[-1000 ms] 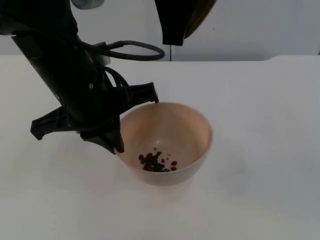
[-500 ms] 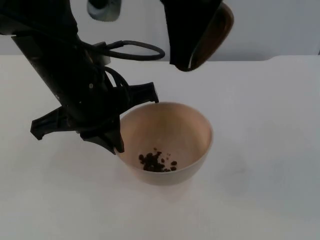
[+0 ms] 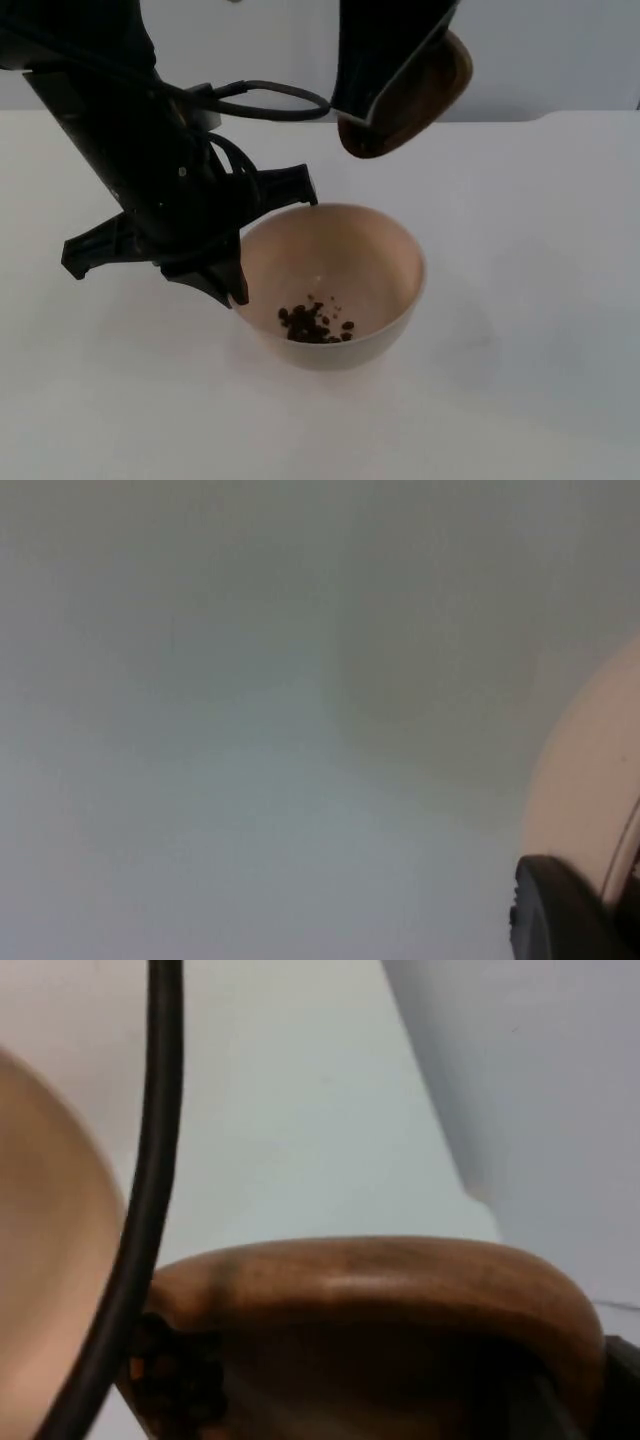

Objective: Pick up the bowl with the left hand and pour the coffee beans from the cup into the bowl with the right hand.

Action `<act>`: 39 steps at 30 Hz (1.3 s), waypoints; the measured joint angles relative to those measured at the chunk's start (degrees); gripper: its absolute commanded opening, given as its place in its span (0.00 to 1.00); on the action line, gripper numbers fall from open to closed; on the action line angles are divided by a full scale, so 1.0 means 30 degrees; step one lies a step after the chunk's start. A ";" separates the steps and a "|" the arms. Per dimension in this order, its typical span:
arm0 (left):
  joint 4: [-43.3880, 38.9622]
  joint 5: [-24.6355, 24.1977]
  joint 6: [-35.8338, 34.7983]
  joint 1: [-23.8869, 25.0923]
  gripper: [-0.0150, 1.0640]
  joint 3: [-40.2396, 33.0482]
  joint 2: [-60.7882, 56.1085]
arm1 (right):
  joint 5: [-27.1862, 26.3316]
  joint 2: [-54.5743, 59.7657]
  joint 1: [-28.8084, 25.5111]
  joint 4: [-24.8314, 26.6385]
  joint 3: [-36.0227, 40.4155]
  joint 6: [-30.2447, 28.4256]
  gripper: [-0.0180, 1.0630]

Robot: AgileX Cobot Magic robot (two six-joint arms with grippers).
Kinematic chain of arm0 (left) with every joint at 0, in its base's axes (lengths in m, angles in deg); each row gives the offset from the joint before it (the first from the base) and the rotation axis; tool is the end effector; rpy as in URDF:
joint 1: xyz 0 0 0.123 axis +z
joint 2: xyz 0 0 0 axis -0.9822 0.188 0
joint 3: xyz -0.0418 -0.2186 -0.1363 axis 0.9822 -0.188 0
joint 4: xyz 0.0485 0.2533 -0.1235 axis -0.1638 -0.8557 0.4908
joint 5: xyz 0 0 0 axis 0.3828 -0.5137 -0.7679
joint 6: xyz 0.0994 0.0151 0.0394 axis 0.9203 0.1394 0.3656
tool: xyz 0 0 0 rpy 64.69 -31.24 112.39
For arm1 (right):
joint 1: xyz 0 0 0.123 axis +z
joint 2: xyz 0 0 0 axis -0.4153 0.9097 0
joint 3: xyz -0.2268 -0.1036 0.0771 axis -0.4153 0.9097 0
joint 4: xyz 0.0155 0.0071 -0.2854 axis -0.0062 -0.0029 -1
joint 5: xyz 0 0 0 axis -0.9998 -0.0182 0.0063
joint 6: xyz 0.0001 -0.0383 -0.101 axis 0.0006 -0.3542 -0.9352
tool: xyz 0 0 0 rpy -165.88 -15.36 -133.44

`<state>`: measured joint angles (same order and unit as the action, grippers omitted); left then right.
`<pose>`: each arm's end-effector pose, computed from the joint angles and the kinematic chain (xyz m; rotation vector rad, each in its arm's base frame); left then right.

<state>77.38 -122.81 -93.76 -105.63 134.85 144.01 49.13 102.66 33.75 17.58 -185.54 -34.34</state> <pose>0.3156 -0.1772 0.0980 -0.2656 2.9764 -0.4125 0.2982 0.3372 0.2601 -1.2507 2.0594 -0.7425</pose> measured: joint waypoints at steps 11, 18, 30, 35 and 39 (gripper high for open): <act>0.0000 0.0065 0.0000 0.0000 0.01 0.0000 0.0000 | 0.0036 0.0000 -0.2314 0.5058 -0.0169 -0.1226 0.02; 0.0000 0.0065 0.0000 0.0000 0.01 0.0000 0.0034 | 0.0036 0.0000 -0.4432 0.9804 -0.0169 -0.2353 0.02; -0.0138 0.0065 0.0000 0.0000 0.01 0.0000 0.0034 | 0.0060 0.0000 -0.7378 1.4643 -0.0169 -0.4113 0.02; -0.0893 0.0065 0.0000 0.0000 0.01 0.0000 0.0034 | 0.0060 0.0000 -0.7515 1.5181 -0.0169 -0.4426 0.02; -0.1803 0.0065 0.0000 0.0000 0.01 0.0000 0.0034 | 0.0020 0.0000 -0.7515 1.5298 -0.0169 -0.4463 0.02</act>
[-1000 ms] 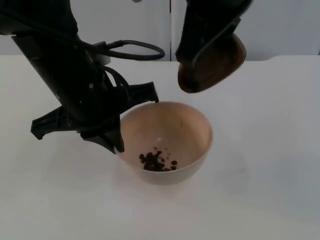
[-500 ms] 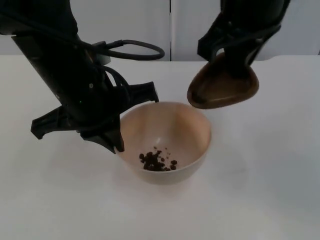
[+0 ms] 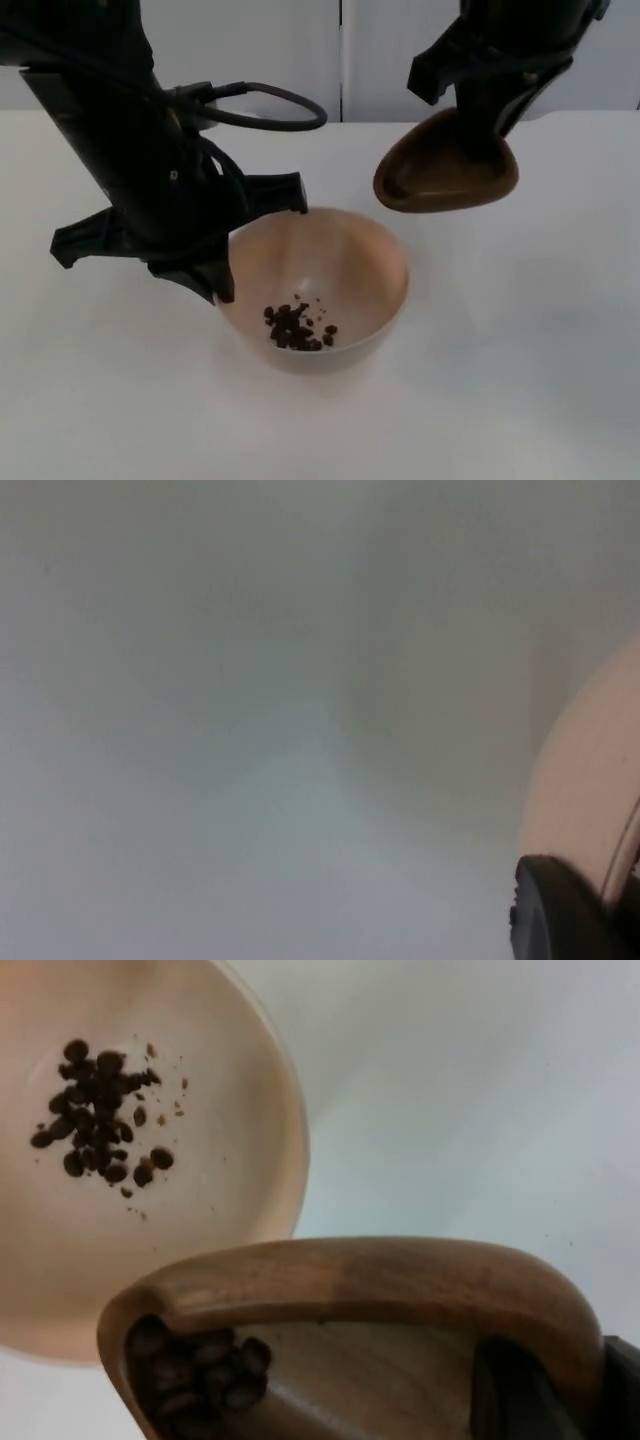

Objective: Pick up the bowl with the left hand and pour the coffee beans from the cup into the bowl with the right hand.

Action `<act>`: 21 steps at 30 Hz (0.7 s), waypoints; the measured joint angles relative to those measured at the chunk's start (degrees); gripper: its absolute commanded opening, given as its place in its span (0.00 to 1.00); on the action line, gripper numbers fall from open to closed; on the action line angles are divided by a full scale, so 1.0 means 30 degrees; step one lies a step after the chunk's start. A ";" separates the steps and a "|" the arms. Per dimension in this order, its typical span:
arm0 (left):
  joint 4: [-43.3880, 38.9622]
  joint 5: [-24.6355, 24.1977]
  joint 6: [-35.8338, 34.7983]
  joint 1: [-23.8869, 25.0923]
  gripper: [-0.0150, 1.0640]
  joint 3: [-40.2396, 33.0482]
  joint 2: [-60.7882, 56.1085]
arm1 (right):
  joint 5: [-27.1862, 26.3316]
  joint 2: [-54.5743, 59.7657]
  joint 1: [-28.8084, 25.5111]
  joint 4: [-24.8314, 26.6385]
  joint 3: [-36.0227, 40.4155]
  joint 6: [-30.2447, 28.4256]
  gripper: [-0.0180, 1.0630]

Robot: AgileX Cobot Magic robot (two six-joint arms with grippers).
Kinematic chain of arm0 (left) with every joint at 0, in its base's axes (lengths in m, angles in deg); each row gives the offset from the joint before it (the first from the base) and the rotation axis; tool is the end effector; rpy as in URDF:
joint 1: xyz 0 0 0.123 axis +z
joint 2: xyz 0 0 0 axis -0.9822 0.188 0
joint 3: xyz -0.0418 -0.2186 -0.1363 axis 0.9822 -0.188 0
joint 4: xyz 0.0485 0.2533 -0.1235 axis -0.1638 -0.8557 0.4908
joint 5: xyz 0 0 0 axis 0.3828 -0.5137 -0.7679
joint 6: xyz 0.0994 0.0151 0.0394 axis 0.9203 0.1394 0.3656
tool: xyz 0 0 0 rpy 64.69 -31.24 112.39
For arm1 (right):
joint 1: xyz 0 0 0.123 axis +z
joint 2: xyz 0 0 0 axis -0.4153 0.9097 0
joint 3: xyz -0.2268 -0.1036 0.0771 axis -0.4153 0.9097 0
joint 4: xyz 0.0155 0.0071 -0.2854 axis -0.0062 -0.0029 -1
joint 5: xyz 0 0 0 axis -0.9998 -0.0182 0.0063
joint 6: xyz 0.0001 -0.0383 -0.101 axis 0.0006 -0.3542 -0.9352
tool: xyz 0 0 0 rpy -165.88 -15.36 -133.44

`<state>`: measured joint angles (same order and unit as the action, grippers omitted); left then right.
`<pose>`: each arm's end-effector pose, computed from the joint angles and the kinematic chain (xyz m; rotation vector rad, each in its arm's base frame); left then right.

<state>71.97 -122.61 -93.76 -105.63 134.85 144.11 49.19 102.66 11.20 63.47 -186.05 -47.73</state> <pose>0.3178 -0.1714 0.0963 -0.1636 2.9629 -0.3213 0.3603 0.2526 0.2284 -1.0306 2.7165 0.0163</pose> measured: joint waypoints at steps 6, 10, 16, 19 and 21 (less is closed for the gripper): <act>-0.1009 0.0051 0.0000 0.0238 0.01 0.0000 0.0000 | -0.0384 0.0000 -0.0737 0.0315 0.0038 -0.0117 0.02; -0.1043 0.0150 0.0000 0.0879 0.01 0.0000 0.0000 | -0.1180 0.0000 -0.1819 0.1152 0.0677 -0.0194 0.02; -0.1170 0.0387 0.0318 0.1827 0.01 -0.0203 0.0038 | -0.2677 0.0000 -0.3442 0.1378 0.2837 -0.0237 0.02; -0.1203 0.0521 0.0394 0.1912 0.01 -0.0203 0.0167 | -0.3671 0.0000 -0.3878 0.1378 0.4001 -0.0237 0.02; -0.1203 0.0581 0.0480 0.1912 0.01 -0.0203 0.0462 | -0.4651 0.0000 -0.4255 0.1378 0.4945 -0.0237 0.02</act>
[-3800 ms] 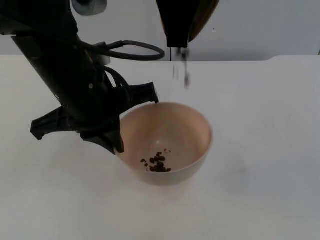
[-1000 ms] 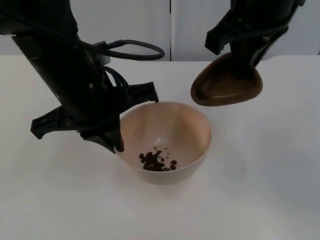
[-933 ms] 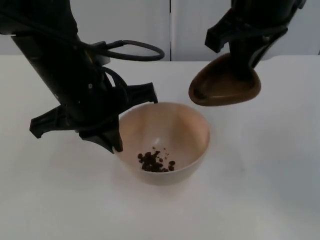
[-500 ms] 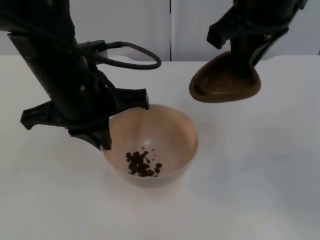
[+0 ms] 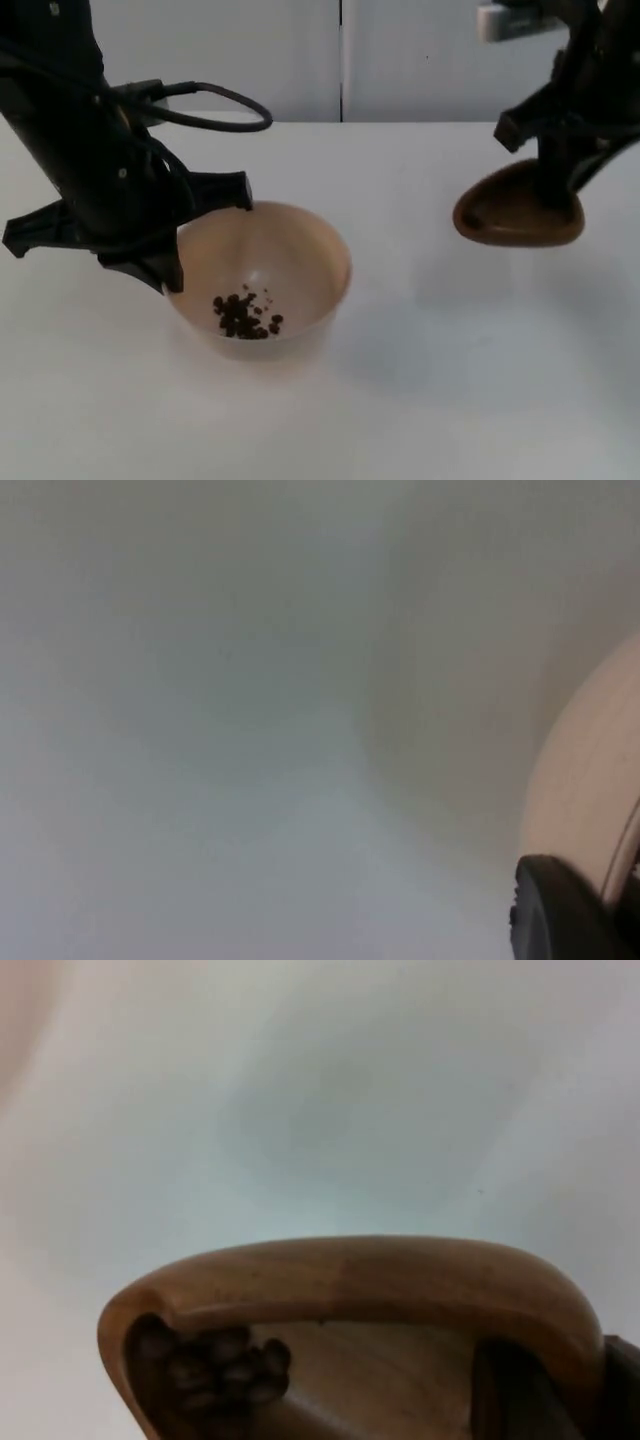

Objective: Pick up the bowl with the left hand and pour the coffee beans from the cup into the bowl with the right hand.

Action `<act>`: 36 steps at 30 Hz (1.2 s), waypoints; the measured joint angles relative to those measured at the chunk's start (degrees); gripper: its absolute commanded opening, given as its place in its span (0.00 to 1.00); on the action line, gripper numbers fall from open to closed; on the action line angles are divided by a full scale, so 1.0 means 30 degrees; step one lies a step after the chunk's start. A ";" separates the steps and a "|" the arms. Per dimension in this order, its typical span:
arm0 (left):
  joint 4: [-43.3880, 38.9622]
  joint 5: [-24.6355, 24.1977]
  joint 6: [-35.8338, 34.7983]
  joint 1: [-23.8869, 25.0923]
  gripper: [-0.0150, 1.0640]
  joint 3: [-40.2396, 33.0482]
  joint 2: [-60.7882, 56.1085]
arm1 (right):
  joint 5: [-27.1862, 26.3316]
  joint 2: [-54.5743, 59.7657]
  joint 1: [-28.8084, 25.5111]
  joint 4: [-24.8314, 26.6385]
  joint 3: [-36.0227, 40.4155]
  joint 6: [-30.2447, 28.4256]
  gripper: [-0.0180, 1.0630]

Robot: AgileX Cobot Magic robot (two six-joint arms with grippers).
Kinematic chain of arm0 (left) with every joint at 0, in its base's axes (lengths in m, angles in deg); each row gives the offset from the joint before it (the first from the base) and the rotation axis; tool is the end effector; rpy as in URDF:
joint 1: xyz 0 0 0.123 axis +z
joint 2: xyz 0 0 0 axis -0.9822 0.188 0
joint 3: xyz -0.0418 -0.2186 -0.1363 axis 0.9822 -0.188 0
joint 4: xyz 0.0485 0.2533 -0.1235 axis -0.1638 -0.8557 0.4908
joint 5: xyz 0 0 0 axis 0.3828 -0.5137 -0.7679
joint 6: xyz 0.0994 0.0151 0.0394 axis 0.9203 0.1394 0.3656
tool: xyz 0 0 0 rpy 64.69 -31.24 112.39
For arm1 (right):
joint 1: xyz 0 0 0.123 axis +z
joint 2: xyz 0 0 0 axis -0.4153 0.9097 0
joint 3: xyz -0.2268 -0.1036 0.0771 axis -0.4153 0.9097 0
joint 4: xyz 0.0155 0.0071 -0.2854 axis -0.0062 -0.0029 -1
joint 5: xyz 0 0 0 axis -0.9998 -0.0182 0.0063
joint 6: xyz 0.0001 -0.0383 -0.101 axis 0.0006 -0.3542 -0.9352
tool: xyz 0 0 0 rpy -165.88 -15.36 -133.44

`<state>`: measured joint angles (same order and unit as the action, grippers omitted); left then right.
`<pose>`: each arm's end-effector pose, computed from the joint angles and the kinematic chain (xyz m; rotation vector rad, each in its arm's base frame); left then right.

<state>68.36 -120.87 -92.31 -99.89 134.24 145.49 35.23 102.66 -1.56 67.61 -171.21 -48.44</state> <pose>0.3341 -0.1343 0.0852 -0.2098 2.9401 -0.2371 0.3904 0.1673 0.1554 -0.7154 2.8417 0.0720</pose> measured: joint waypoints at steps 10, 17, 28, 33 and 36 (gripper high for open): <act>0.0357 0.0500 0.0033 0.0000 0.01 0.0000 0.1548 | -0.3855 0.0115 -0.0538 0.0000 0.3265 0.0359 0.02; 0.0357 0.0535 0.0033 0.0000 0.01 0.0000 0.1622 | -0.4267 0.1453 -0.0538 0.0105 0.3419 0.0638 0.02; 0.0434 0.0487 0.0033 0.0000 0.01 0.0034 0.1725 | -0.4921 0.3157 -0.0538 0.0145 0.3446 0.0785 0.02; 0.0434 0.0449 0.0097 0.0033 0.01 0.0034 0.1735 | -0.5053 0.3157 -0.0538 0.0145 0.3446 0.0831 0.02; 0.0434 0.0449 0.0348 0.0033 0.01 0.0034 0.1764 | -0.5086 0.3157 -0.0538 0.0145 0.3446 0.0860 0.02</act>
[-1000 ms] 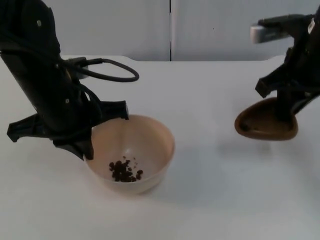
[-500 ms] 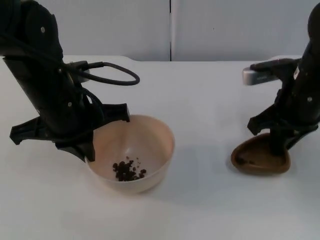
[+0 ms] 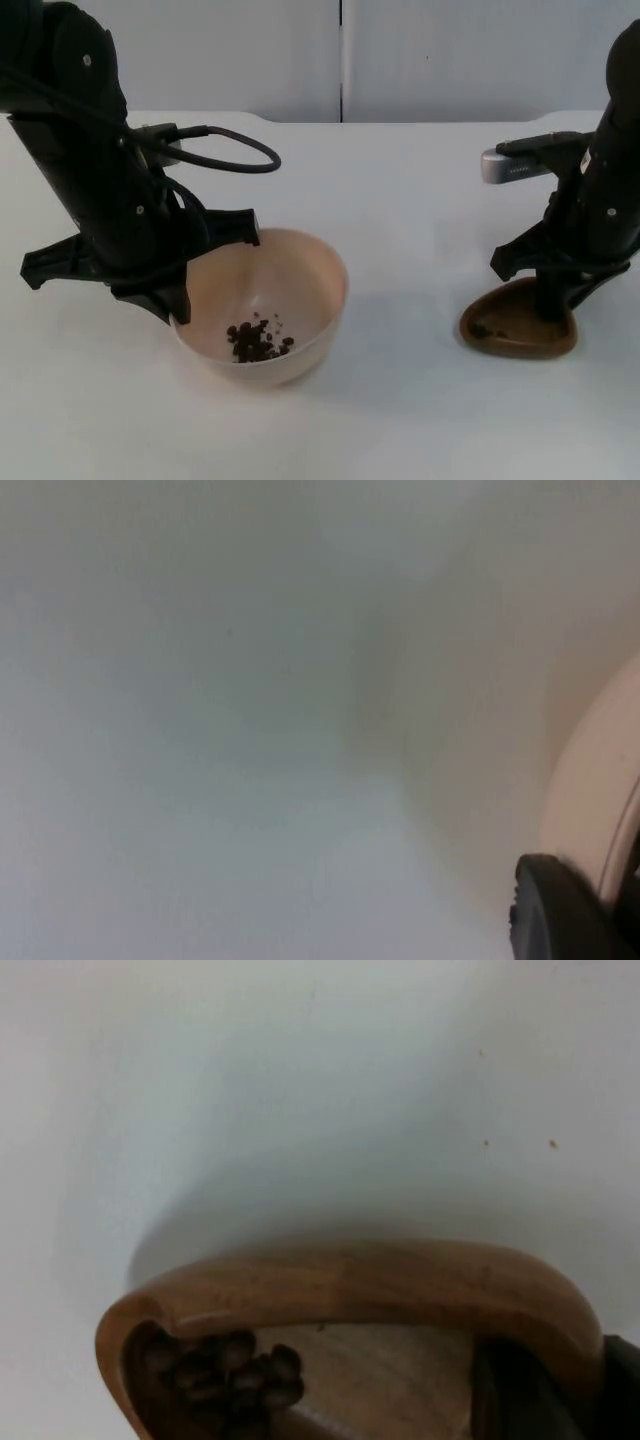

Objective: Pick up the bowl with the left hand and pour the coffee beans from the cup into the bowl with the right hand.

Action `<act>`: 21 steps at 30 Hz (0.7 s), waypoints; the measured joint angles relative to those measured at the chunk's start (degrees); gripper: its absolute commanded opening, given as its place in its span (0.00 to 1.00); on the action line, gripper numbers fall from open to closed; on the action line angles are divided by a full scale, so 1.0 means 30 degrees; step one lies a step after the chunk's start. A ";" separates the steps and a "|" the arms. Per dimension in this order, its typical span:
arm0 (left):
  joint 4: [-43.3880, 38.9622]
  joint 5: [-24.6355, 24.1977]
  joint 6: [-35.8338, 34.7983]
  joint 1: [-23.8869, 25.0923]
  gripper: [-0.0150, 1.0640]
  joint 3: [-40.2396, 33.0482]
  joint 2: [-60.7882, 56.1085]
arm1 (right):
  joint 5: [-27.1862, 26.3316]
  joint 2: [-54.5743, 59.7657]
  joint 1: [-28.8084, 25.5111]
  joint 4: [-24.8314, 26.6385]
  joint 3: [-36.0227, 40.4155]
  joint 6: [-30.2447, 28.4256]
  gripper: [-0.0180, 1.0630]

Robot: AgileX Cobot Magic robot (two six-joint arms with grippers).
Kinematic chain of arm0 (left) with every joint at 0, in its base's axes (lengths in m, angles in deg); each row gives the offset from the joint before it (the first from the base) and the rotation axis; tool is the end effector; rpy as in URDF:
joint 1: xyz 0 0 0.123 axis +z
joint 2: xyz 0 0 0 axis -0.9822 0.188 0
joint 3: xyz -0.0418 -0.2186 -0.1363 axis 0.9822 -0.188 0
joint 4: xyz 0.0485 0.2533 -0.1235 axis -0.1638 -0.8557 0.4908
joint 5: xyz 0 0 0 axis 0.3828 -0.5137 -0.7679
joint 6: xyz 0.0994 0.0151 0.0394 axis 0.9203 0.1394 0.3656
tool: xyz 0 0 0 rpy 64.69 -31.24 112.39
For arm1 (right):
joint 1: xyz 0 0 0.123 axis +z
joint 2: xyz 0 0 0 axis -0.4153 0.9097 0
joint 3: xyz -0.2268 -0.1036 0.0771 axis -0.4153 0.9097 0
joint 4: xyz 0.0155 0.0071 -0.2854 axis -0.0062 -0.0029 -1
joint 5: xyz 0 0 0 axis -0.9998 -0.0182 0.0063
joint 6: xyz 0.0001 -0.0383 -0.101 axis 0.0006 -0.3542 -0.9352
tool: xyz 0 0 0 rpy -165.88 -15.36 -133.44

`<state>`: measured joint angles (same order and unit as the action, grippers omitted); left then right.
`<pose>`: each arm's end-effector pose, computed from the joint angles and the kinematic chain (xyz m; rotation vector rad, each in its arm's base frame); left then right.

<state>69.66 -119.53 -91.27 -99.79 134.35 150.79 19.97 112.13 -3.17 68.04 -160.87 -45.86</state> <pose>0.3322 -0.1341 0.0530 -0.2223 3.0055 -0.2146 0.3772 0.1495 0.0425 -0.6128 2.9467 0.0602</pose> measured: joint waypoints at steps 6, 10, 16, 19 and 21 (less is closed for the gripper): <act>0.0000 0.0000 0.0067 0.0000 0.01 0.0000 0.0000 | 0.0000 0.0000 0.0000 0.0000 0.0000 0.0000 0.02; 0.0038 0.0041 0.0478 0.0000 0.01 0.0000 0.0000 | 0.0000 0.0000 0.0000 0.0000 0.0000 0.0000 0.02; 0.0038 0.0079 0.0927 0.0000 0.01 0.0000 0.0000 | 0.0000 0.0000 0.0000 0.0000 0.0000 0.0209 0.02; 0.0082 0.0079 0.1021 0.0000 0.01 0.0000 0.0000 | 0.0000 0.0000 0.0000 0.0000 0.0000 0.0285 0.02; 0.0082 0.0079 0.1017 0.0000 0.04 0.0000 0.0000 | 0.0000 0.0000 0.0000 0.0000 0.0000 0.0285 0.02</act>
<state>69.91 -119.29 -88.22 -99.79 134.35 150.79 19.97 112.13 -3.17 68.04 -160.87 -45.00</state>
